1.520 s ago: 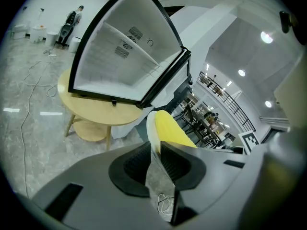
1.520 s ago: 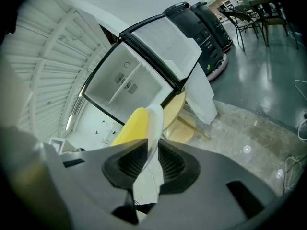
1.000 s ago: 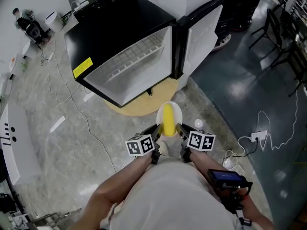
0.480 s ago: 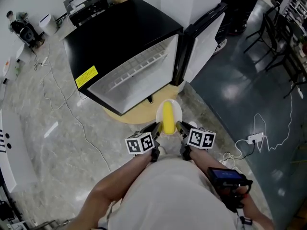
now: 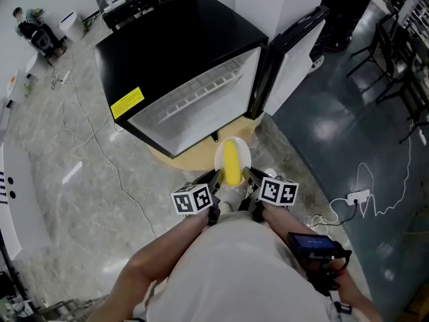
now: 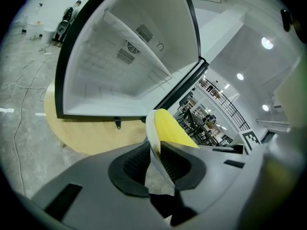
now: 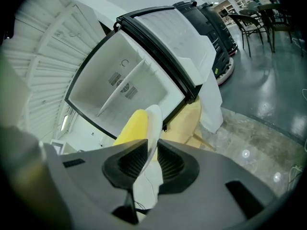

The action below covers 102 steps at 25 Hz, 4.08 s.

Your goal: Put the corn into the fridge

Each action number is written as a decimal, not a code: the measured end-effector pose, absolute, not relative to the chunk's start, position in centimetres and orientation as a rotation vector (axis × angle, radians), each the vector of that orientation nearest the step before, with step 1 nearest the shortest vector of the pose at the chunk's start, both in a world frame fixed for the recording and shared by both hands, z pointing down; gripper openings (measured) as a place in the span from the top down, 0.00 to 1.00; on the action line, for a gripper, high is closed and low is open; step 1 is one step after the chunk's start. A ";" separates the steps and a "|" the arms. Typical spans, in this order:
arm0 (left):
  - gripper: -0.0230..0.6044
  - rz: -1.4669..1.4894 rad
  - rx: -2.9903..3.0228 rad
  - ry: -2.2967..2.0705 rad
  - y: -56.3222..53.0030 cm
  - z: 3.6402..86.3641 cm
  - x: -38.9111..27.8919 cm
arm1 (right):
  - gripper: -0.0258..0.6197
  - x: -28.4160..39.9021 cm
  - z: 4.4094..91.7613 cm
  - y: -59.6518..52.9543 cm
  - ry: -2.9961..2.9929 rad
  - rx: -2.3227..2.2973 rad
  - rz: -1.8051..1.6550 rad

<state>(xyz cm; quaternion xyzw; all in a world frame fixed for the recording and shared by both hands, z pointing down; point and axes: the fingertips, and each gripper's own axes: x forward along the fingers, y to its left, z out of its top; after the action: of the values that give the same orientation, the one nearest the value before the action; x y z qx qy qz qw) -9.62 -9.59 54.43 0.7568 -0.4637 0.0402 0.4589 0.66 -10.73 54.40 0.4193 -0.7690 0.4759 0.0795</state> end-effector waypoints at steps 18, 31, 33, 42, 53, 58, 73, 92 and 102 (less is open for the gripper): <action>0.86 0.012 1.721 -1.374 -10.1 54.8 -14.2 | 0.88 -4.6 55.1 -13.7 -2.374 0.931 1.396; 0.86 -0.063 1.618 -1.486 -13.2 55.3 -15.4 | 0.88 -6.0 55.7 -18.3 -2.386 0.757 1.301; 0.86 -0.070 1.607 -1.498 -13.7 55.2 -15.4 | 0.88 -6.1 55.7 -19.0 -2.379 0.740 1.292; 0.86 -0.099 1.531 -1.565 -15.6 56.5 -17.0 | 0.88 -8.4 56.6 -21.4 -2.370 0.624 1.293; 0.86 -0.116 1.464 -1.592 -16.3 57.8 -16.5 | 0.88 -8.5 57.6 -22.7 -2.334 0.560 1.295; 0.86 -0.114 1.446 -1.603 -16.8 58.3 -16.5 | 0.88 -8.6 57.9 -23.3 -2.335 0.532 1.272; 0.86 -0.102 1.402 -1.601 -17.6 61.8 -15.7 | 0.88 -7.9 61.1 -24.1 -2.288 0.496 1.280; 0.86 -0.131 1.353 -1.674 -23.2 63.1 -19.5 | 0.88 -11.6 62.8 -29.7 -2.335 0.513 1.285; 0.86 -0.125 1.326 -1.720 -25.2 63.5 -21.3 | 0.88 -13.6 63.1 -32.0 -2.348 0.500 1.225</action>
<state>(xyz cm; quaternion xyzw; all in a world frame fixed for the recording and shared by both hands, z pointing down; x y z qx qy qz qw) -21.30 -25.24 63.50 0.5397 -0.7001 -0.0508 0.4647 -13.61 -32.02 63.10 0.1810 -0.8496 0.4434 0.2211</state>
